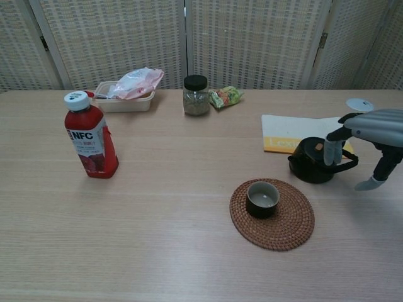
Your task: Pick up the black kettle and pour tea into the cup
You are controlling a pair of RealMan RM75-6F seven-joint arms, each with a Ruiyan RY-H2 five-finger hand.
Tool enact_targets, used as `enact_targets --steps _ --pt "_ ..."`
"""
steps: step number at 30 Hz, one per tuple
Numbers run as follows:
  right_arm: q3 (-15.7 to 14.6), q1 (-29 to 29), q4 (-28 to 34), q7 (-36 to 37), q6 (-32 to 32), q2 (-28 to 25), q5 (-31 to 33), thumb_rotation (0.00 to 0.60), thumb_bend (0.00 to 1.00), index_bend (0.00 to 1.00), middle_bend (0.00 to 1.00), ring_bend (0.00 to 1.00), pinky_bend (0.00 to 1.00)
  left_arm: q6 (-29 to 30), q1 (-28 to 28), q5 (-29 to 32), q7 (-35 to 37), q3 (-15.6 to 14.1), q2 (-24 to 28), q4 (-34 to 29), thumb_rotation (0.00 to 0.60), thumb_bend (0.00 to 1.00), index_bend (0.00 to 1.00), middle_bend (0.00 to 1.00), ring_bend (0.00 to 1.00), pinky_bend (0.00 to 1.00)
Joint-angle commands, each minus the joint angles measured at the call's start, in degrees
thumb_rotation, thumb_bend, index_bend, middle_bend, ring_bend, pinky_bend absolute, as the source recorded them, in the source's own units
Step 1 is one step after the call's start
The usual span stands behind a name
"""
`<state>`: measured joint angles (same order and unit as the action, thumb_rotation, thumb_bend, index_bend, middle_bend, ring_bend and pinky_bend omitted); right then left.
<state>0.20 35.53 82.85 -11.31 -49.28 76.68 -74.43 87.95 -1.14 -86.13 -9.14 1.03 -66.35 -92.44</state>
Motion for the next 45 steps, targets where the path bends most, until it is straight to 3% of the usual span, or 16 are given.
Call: enact_targets --steps 1,45 --pt "0.1 0.0 -0.1 -0.2 0.1 0.3 0.1 0.6 0.06 0.41 0.41 0.26 0.0 0.0 0.0 0.1 0.1 0.0 0.0 0.1 0.6 0.22 0.14 0.06 0.16 0.09" --pt "-1.4 -1.2 -0.5 -2.1 2.7 1.0 0.9 0.6 0.06 0.47 0.48 0.36 0.0 0.1 0.5 0.2 1.1 -0.2 -0.4 1.0 0.6 0.22 0.14 0.06 0.16 0.09"
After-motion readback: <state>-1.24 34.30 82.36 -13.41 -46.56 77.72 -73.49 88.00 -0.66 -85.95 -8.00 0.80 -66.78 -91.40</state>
